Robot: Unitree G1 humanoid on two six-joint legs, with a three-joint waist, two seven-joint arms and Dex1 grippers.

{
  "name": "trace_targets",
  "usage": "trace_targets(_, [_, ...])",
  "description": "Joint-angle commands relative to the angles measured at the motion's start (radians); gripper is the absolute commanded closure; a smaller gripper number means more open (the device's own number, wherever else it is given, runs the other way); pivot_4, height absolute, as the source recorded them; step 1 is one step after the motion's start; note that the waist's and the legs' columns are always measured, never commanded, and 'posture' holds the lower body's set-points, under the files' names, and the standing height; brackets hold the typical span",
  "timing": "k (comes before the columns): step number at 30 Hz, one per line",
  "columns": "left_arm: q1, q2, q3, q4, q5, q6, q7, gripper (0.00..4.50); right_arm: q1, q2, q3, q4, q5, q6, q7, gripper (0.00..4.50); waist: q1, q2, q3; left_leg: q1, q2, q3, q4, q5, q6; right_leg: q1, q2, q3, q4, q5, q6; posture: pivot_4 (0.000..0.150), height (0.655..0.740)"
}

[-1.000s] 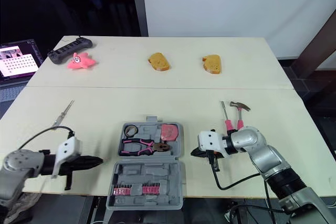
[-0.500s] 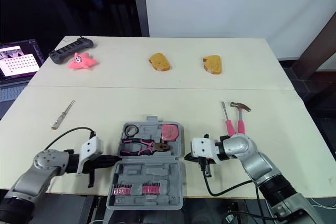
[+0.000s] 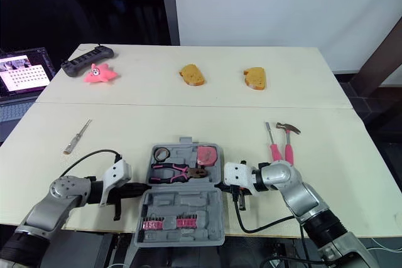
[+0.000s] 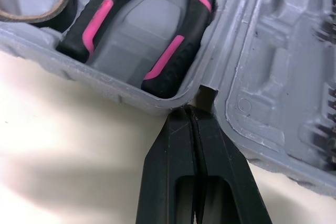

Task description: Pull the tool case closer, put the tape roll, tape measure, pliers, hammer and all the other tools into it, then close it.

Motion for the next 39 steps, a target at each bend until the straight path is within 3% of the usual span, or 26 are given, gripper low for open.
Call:
trace_targets(1, [-0.066, -0.025, -0.011, -0.015, -0.008, -0.003, 0.014, 4.46, -0.05, 0.044, -0.002, 0.011, 0.025, -0.006, -0.005, 4.5, -0.001, 0.0, 0.0, 0.0, 0.0, 0.0, 0.0, 0.0, 0.0, 0.0, 0.0, 0.0, 0.0, 0.0, 0.0, 0.15, 0.74])
trace_targets(16, [-0.208, -0.044, -0.014, 0.136, 0.059, -0.047, 0.036, 4.46, -0.196, 0.088, -0.007, 0.259, -0.043, -0.079, -0.041, 4.5, -0.005, 0.0, 0.0, -0.002, 0.0, -0.001, 0.0, 0.0, 0.0, -0.002, 0.0, 0.0, 0.0, 0.001, 0.002, 0.15, 0.74])
trace_targets(39, [-0.15, -0.002, 0.002, 0.108, 0.084, -0.083, 0.075, 4.46, -0.065, 0.05, -0.012, 0.089, -0.032, 0.037, -0.048, 4.5, -0.003, 0.0, 0.0, -0.002, 0.0, -0.001, -0.001, 0.0, 0.0, -0.002, 0.0, -0.001, 0.0, 0.001, 0.002, 0.15, 0.74])
